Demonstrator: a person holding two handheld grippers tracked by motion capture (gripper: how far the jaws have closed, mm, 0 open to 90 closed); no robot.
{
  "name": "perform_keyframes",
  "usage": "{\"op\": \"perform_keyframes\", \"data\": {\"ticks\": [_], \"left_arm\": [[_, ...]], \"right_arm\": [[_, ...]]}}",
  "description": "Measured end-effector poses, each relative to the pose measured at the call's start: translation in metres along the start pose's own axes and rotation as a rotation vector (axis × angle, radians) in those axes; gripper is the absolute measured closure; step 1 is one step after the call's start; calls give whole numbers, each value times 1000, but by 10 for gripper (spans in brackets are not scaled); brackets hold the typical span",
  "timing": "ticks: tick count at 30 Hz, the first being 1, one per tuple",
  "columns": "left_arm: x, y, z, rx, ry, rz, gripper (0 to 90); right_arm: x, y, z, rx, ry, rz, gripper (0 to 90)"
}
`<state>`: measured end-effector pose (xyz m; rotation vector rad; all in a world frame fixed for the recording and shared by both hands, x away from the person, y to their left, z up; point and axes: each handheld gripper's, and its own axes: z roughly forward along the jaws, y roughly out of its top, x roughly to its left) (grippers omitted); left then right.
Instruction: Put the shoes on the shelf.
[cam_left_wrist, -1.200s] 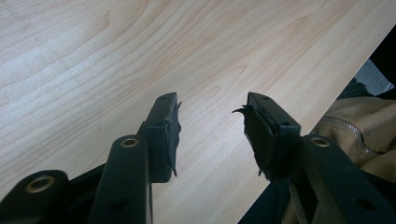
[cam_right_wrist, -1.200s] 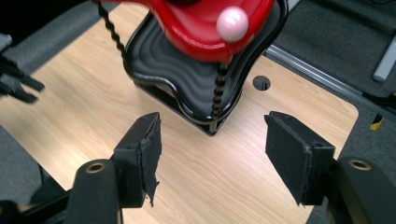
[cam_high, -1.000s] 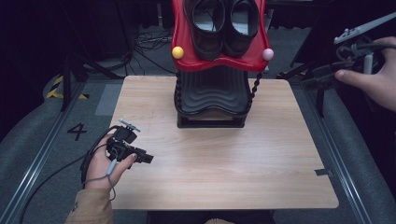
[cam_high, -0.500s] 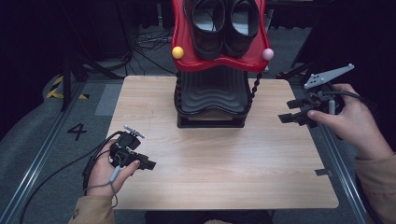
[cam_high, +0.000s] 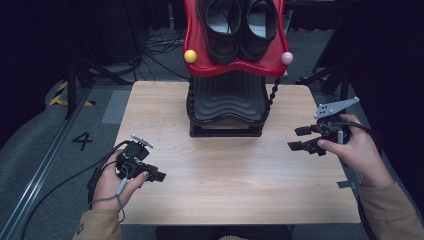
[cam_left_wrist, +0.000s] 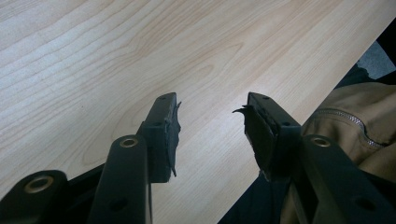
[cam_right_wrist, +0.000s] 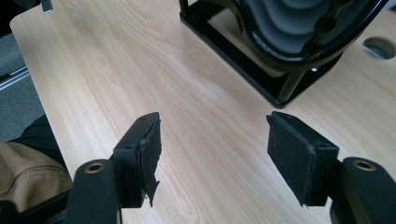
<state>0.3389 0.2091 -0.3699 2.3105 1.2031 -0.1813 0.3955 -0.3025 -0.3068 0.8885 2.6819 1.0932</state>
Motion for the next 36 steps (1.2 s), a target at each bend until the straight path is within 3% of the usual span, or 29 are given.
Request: {"op": "perform_keyframes", "data": {"ticks": [11,19,24,34,36], "left_arm": [[3,0,3,3,-2,1,554],[4,1,8,16,-8,-6,554],[5,2,9,20,-11,-7,554],[9,4,16,43,-15,-11,551],[9,5,17,48,-13,-7,550]], "right_arm": [[-18,-40,38,2,33,103,356],[-30,-60,62,69,29,141,350],[-32,-65,72,104,22,141,347],[-23,-75,99,260,12,65,340],[-22,-76,100,267,12,60,337]]}}
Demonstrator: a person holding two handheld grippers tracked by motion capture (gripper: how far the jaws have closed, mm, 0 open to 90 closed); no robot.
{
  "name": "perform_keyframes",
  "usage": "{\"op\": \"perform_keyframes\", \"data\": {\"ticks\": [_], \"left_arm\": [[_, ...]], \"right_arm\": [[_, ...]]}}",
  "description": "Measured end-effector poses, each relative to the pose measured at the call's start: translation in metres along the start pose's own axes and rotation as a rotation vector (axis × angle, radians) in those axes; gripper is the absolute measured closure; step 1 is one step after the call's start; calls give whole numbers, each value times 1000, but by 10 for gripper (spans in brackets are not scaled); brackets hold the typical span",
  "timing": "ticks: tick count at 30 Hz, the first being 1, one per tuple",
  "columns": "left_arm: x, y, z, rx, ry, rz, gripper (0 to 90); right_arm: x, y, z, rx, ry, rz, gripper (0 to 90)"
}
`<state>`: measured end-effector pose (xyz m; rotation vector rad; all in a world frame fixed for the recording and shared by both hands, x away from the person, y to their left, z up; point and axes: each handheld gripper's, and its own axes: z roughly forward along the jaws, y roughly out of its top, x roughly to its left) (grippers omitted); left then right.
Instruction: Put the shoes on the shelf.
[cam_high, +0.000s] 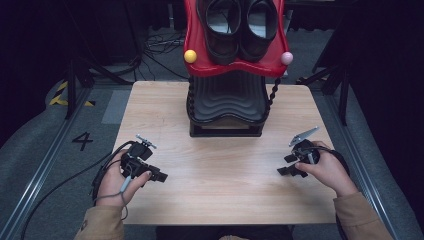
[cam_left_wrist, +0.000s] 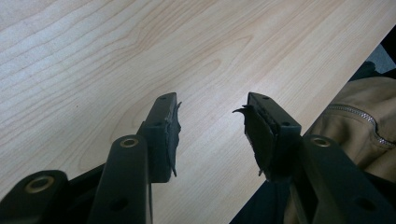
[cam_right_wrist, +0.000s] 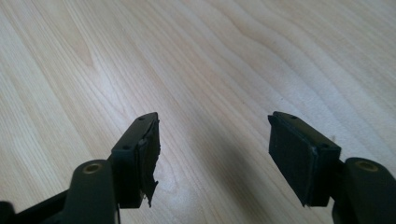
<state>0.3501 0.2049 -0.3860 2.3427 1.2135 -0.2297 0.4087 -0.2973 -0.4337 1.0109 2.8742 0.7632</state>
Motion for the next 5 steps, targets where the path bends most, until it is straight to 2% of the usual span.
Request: {"op": "perform_keyframes", "data": {"ticks": [2,5], "left_arm": [[1,1,3,7,-3,1,550],[2,1,5,11,0,2,550]], "right_arm": [[1,-2,3,21,-8,-12,324],[-1,-3,2,14,-6,-10,322]]}}
